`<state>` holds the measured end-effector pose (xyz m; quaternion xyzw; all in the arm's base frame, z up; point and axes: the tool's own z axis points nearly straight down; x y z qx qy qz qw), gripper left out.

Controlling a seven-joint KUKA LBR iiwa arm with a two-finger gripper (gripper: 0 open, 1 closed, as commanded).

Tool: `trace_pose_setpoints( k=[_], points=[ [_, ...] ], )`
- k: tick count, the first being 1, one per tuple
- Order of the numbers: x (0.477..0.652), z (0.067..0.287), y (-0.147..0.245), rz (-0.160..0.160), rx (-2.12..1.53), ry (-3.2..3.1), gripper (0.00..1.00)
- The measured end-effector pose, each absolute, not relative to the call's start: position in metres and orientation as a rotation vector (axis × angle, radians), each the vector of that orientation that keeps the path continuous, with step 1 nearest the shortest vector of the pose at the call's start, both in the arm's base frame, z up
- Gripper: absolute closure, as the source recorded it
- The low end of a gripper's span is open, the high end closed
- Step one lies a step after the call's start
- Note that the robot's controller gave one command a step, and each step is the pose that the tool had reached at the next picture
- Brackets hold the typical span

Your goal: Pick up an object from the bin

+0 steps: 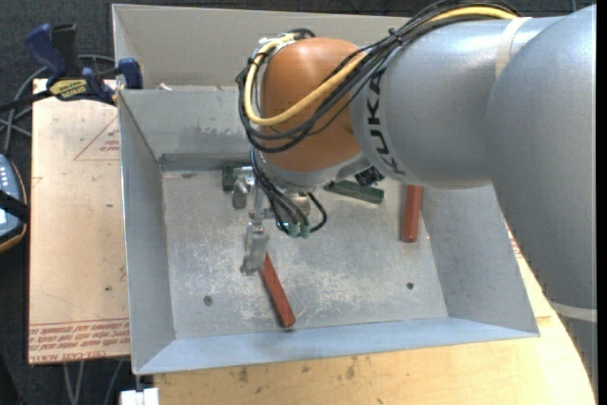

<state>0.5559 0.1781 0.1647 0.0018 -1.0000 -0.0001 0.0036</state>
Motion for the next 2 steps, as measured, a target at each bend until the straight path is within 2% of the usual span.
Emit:
trace_pose_setpoints(
  k=[1,2],
  points=[
    [0.4892,0.1070,0.1300,0.005,0.125,-3.128,0.00],
    [0.4927,0.1101,0.1326,-0.002,0.128,-3.138,1.00]
  ],
)
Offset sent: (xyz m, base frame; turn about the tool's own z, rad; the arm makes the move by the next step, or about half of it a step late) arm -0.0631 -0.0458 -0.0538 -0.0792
